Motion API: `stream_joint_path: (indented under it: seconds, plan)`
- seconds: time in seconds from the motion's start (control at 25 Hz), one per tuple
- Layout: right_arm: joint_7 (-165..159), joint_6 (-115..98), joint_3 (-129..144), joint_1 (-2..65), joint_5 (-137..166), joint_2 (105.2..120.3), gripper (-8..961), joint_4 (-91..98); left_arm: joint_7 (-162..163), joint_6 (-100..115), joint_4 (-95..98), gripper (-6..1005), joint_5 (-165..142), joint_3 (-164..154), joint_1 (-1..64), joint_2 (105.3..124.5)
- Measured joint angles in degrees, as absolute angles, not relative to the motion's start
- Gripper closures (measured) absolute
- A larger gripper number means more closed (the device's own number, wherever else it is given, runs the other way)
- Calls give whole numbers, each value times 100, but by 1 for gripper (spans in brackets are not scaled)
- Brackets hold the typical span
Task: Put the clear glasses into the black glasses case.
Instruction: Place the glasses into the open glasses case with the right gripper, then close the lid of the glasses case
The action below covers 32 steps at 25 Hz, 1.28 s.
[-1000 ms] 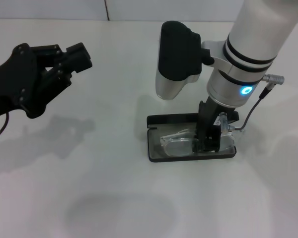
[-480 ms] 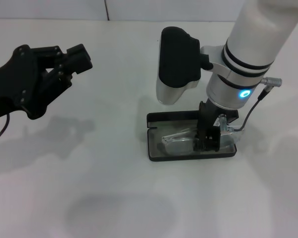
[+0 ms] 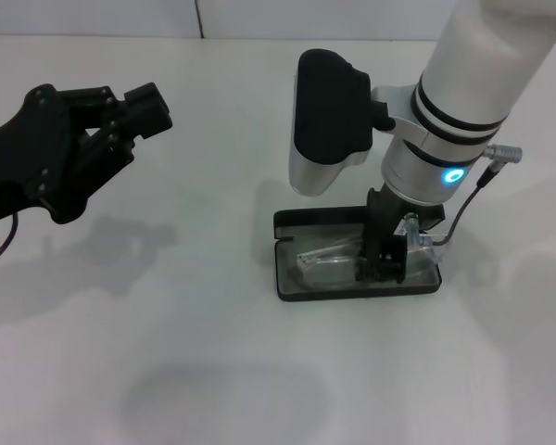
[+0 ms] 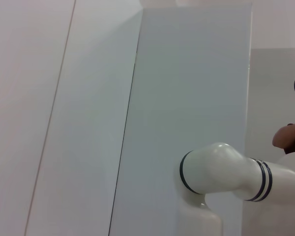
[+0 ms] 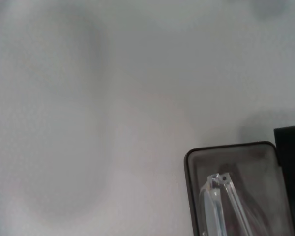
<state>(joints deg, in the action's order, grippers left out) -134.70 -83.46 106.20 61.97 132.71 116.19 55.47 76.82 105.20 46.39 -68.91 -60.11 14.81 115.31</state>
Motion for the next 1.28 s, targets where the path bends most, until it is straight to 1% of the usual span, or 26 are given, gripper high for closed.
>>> stream_joint_path:
  seconds: [1.0, 1.28]
  plan:
    - [-13498, -8304, 10564, 6162, 13236, 11619, 731, 5551, 7664, 10524, 4500, 912, -6890, -6028, 1489, 11531]
    - [-13597, -8348, 10564, 6094, 13270, 11619, 691, 5951, 7664, 10572, 4499, 911, -6890, -6012, 1455, 11519]
